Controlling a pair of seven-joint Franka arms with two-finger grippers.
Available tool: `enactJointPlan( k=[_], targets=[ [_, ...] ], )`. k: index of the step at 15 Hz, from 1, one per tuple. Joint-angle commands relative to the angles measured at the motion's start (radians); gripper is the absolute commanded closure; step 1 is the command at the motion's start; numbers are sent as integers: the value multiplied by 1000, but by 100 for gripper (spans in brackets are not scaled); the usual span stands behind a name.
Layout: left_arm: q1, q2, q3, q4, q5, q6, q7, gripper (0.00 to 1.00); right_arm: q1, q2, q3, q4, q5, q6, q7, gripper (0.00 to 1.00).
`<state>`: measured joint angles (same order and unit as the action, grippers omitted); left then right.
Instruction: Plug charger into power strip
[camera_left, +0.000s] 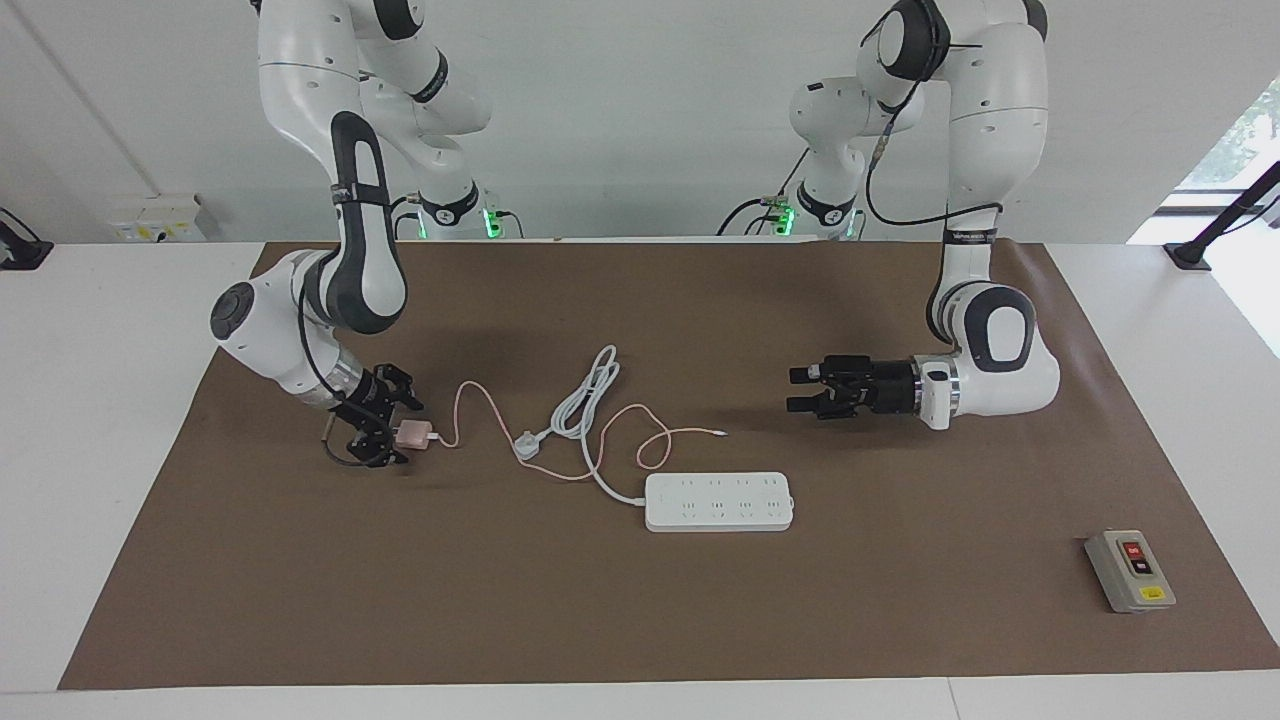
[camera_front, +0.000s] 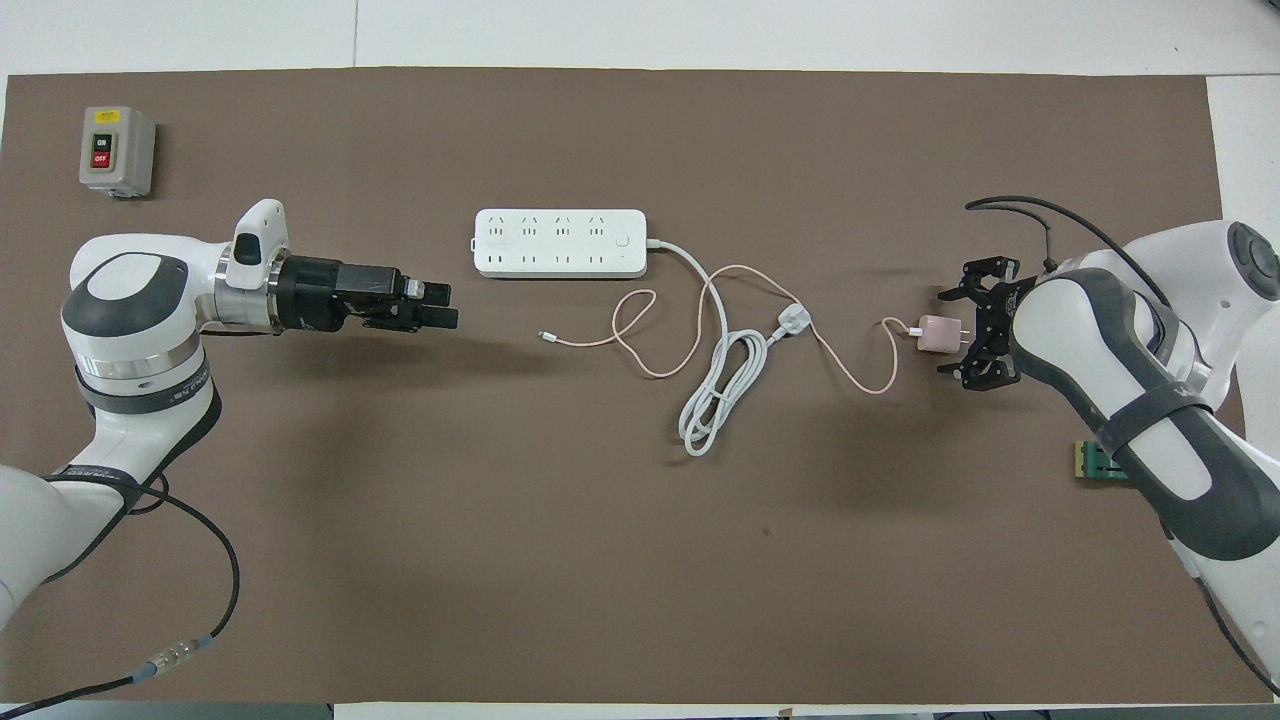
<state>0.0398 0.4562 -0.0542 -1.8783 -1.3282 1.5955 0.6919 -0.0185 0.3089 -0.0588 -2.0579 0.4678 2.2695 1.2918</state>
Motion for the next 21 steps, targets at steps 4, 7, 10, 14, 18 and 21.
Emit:
enactJointPlan(
  k=[4, 7, 10, 14, 18, 21],
  targets=[
    [-11, -1, 10, -25, -23, -11, 76, 0, 2, -30, 0, -34, 22, 24, -17, 4],
    [-11, 13, 8, -21, -46, -11, 77, 0, 2, -30, 2, -34, 22, 25, -26, 15],
    [-6, 27, 8, -7, -103, -26, 78, 0, -3, -30, 2, -39, 22, 41, -26, 17],
    [-9, 33, 10, -25, -114, -72, 83, 0, -11, -31, 2, -54, 22, 59, -28, 19],
    [-11, 32, 10, -25, -114, -68, 86, 0, -5, -31, 4, -54, 23, 61, -23, 23],
    [-9, 30, 10, -24, -114, -48, 86, 0, -3, -31, 4, -54, 40, 61, -25, 27]
  ],
)
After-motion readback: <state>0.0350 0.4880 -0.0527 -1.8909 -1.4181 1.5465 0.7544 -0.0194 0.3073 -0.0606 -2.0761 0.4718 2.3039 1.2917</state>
